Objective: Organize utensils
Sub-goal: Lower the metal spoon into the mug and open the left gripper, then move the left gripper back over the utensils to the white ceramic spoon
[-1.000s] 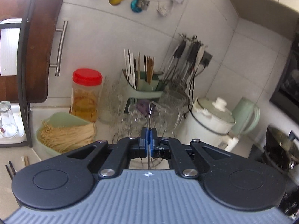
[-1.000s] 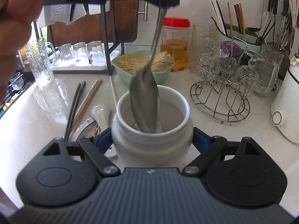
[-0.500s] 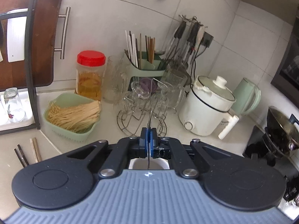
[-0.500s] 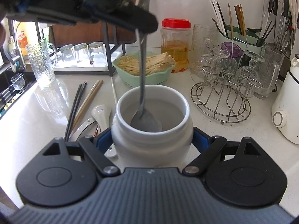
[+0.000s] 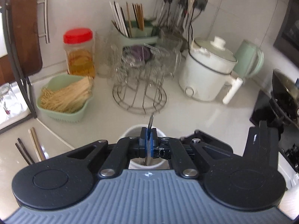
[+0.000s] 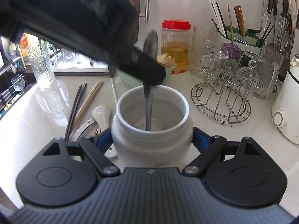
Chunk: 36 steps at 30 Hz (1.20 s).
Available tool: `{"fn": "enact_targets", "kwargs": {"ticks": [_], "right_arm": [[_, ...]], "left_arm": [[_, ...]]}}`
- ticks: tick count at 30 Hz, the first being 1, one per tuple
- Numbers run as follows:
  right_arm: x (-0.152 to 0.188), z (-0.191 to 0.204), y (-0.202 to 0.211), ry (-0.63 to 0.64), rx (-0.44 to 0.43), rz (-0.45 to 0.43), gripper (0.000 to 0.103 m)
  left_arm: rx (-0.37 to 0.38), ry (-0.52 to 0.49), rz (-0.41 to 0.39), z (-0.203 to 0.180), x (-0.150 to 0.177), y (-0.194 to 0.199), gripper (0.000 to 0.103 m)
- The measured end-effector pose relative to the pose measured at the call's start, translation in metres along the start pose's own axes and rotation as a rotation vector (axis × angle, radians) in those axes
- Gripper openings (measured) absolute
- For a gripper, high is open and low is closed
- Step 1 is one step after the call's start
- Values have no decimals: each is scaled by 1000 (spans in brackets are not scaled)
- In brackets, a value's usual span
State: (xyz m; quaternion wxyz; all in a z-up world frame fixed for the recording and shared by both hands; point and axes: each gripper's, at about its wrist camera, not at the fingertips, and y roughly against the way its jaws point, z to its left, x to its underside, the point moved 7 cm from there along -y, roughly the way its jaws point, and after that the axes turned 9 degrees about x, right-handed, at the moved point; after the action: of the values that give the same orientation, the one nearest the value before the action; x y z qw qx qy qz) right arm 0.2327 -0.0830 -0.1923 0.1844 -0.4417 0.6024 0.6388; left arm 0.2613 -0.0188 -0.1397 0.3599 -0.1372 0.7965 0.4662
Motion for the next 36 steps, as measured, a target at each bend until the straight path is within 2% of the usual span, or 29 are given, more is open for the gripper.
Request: {"fn": "enact_targets", "kwargs": {"ticks": [4,11,12,13,14,15,28,36], "right_arm": [[0,-1,0,-2,-1,-1,90],[-1,0,-1,1,-3,-1,90],[-1,0,-1,1,-3,0,90],[-1,0,-1,1,-3,0,90],[-1,0,-1,1,-3,0,90],[-1,0,-1,0,-2,0,90],[-2,3,-3,-19,29,13,90],[-4,5,-4,-52,71,26,90]], "left_arm": [[4,16,15,2,1,-3,3],[52,126,25,10,-3,-1,5],[55,143,24,11,-4,0,9],[53,163,19,13,-4,2,20],[52,184,13,15,-5,5,38],[56,202,1,16,-6,9,43],[78,242,-92,25,-14,62,45],[13,287,-130,55,-5,97,47]]}}
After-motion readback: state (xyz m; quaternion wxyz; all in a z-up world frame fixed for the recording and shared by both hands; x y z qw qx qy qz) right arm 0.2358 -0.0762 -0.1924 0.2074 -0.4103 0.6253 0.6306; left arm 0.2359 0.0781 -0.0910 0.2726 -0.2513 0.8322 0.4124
